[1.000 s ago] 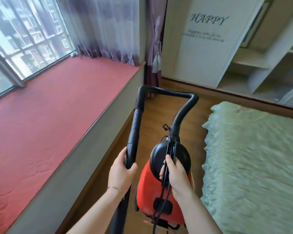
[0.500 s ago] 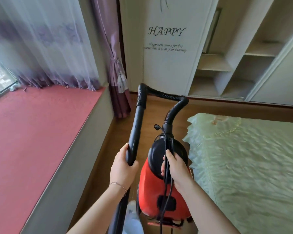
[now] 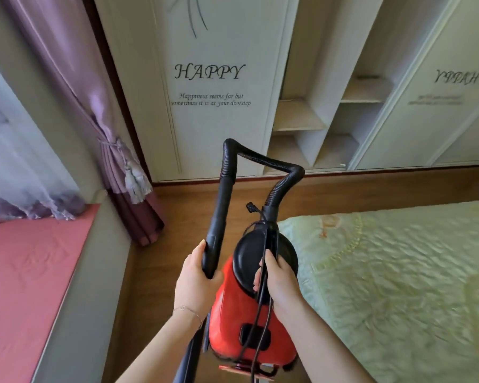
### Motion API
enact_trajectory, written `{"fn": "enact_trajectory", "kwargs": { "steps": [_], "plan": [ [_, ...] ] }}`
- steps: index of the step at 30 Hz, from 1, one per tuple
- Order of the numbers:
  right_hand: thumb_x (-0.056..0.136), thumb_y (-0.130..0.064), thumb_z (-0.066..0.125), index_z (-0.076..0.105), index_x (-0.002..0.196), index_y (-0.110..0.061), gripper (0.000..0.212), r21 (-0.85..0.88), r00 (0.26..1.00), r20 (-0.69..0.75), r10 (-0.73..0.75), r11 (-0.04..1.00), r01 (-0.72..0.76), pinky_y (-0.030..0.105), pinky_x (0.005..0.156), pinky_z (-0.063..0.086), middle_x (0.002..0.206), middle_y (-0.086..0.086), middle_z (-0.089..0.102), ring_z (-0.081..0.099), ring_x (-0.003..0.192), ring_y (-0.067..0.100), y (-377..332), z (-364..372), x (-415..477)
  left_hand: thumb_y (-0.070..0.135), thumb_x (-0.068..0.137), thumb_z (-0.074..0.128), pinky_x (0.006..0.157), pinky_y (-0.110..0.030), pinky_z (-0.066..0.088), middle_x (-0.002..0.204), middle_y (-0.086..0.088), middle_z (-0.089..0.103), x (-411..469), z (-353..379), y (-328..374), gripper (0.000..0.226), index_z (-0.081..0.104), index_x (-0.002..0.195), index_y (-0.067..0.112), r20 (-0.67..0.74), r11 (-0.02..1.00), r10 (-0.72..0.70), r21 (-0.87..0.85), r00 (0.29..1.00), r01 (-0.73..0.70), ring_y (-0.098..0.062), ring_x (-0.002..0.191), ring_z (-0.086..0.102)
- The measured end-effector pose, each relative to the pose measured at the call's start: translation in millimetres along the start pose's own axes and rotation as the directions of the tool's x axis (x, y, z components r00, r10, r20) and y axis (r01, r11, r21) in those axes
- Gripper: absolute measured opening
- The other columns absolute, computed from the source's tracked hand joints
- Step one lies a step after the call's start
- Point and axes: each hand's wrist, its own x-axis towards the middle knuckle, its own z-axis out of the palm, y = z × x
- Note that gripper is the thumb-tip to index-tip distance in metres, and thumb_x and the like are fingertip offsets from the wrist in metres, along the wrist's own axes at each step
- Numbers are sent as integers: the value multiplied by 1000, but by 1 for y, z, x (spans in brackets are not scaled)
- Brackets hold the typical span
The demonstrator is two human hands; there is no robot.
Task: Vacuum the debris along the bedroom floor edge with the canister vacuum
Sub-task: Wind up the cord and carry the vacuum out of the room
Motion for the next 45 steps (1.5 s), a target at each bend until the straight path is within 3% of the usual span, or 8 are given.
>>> {"fn": "enact_trajectory", "kwargs": {
  "steps": [7,15,18,22,28,33,37,45],
  "plan": [
    [99,-33,38,53,83,-13,30,29,999,-38,24,999,-22,31,51,44,45,3,54,51,40,16,-53,7,121,23,79,65,80,-23,42,134,-1,49,128,45,28,70,34,141,24,47,997,59,54,997,-62,-14,110,52],
    [100,-33,37,54,86,-13,29,12,994,-107,3,1000,-1,25,45,44,41,3,52,49,37,15,-140,-12,261,27,80,65,78,-21,41,137,-1,47,278,100,92,71,30,142,28,69,992,73,101,995,-80,-15,111,52],
    [99,-33,38,54,82,-9,33,25,988,-155,-15,1000,19,30,51,44,43,3,52,50,40,17,-167,-21,303,27,80,64,79,-22,43,135,0,48,326,120,116,70,30,142,28,84,989,100,100,991,-109,-16,111,53],
    [99,-34,40,56,81,-10,33,53,976,-216,-20,998,32,36,59,45,44,4,54,51,43,20,-198,-35,357,29,80,64,74,-20,43,129,3,51,382,153,146,65,34,139,31,123,983,161,64,979,-169,-9,97,52],
    [98,-34,41,55,77,-11,35,82,934,-357,12,996,18,32,53,45,45,4,54,51,42,20,-236,-63,443,36,78,62,73,-19,41,118,6,54,479,216,177,62,37,135,34,261,974,208,30,943,-223,-6,89,51],
    [99,-32,41,54,77,-8,34,150,855,-516,59,988,23,33,51,46,48,7,54,51,44,21,-277,-84,517,26,79,63,69,-14,34,104,12,52,575,262,218,59,40,132,35,360,927,347,6,866,-374,-3,85,49],
    [99,-32,41,54,78,-6,36,203,770,-630,100,978,39,36,56,45,52,9,55,52,48,23,-312,-104,563,25,79,61,65,-10,39,84,25,44,634,290,252,53,40,124,44,484,861,462,-46,743,-506,5,74,49],
    [100,-33,39,53,74,-8,38,299,630,-763,144,943,146,39,63,46,50,7,57,54,51,23,-354,-158,620,24,79,59,66,-13,44,103,7,57,708,376,314,60,39,135,34,665,803,520,-166,537,-572,-3,79,57]
  ]
}}
